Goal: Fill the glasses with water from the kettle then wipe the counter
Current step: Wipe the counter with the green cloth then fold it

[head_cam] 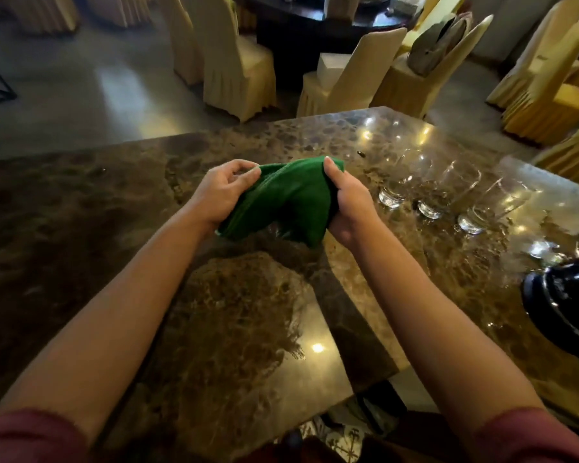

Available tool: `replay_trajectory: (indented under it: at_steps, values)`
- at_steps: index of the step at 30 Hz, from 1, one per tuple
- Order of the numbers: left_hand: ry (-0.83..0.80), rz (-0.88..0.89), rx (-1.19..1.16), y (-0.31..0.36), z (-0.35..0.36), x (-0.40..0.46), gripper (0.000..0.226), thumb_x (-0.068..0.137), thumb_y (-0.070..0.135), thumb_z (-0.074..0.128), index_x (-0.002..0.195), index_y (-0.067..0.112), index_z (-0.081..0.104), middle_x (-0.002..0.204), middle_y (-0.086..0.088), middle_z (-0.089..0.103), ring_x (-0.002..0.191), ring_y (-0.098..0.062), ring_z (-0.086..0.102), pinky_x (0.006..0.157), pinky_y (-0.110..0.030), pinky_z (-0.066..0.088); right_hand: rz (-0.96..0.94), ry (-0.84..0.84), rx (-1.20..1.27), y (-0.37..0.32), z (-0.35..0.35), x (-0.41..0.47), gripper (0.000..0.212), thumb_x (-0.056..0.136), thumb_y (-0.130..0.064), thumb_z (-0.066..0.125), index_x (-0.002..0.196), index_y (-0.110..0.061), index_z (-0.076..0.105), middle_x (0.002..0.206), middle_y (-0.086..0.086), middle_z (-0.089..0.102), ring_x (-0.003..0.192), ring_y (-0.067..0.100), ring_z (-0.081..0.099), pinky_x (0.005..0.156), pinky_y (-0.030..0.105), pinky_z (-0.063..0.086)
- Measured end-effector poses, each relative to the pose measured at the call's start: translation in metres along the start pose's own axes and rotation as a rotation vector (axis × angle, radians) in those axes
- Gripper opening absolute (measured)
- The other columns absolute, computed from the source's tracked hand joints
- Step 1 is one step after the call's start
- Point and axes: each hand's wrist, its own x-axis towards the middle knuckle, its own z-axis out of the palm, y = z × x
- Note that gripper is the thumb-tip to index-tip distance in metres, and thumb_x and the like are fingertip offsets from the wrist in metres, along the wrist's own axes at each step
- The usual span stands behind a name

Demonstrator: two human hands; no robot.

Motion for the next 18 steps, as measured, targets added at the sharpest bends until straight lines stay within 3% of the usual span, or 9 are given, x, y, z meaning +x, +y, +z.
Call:
replay_trajectory:
  at_steps: [3,7,10,13,15,18]
  values:
    - [0.001,-0.052,0.106,-0.018,0.000,0.033,0.007,0.101,0.024,0.063,0.102,0.021,0.068,0.089,0.000,0.073,0.073,-0.005,0.069,0.068,-0.020,0.056,0.050,0.017,-0.052,0.010,-0.006,0.041,0.039,0.108,-0.025,0.057,0.136,0.003,0.059,0.124,0.029,0.073,0.106,0.041,0.075,0.082,0.050,0.064]
    - [0.040,-0.081,0.467,-0.052,0.000,0.057,0.010,0.098,0.034,0.064,0.104,0.025,0.066,0.099,-0.005,0.072,0.091,-0.018,0.068,0.084,-0.036,0.055,0.011,0.068,-0.317,0.031,-0.025,0.082,0.028,0.102,-0.021,0.069,0.123,-0.004,0.062,0.121,0.026,0.072,0.107,0.038,0.074,0.092,0.055,0.062]
    - [0.166,0.001,0.744,-0.063,0.008,0.062,0.023,0.097,0.041,0.063,0.114,0.025,0.062,0.098,-0.005,0.072,0.091,-0.026,0.067,0.080,-0.042,0.054,-0.145,0.075,-0.649,0.035,-0.039,0.103,0.027,0.094,-0.027,0.078,0.114,-0.018,0.063,0.106,0.003,0.075,0.097,0.016,0.075,0.086,0.036,0.062]
    - [0.260,0.124,0.950,-0.067,0.015,0.066,0.031,0.096,0.041,0.065,0.119,0.021,0.062,0.101,-0.007,0.073,0.091,-0.030,0.068,0.076,-0.043,0.054,-0.371,0.090,-0.916,0.033,-0.046,0.119,0.029,0.092,-0.028,0.080,0.111,-0.026,0.058,0.095,-0.017,0.066,0.085,-0.010,0.064,0.078,0.008,0.047]
    - [0.292,0.173,1.043,-0.068,0.013,0.066,0.035,0.094,0.037,0.068,0.121,0.015,0.064,0.112,-0.009,0.068,0.103,-0.031,0.063,0.087,-0.046,0.051,-0.454,0.101,-1.046,0.032,-0.046,0.120,0.031,0.091,-0.025,0.079,0.115,-0.023,0.060,0.099,-0.012,0.068,0.089,-0.004,0.064,0.083,0.015,0.048]
    - [0.364,0.247,1.100,-0.072,0.014,0.062,0.036,0.094,0.033,0.066,0.124,0.011,0.065,0.125,-0.010,0.061,0.122,-0.031,0.055,0.102,-0.045,0.043,-0.569,0.136,-1.272,0.028,-0.047,0.115,0.051,0.090,-0.022,0.073,0.138,-0.012,0.058,0.137,0.007,0.061,0.128,0.024,0.055,0.110,0.039,0.044]
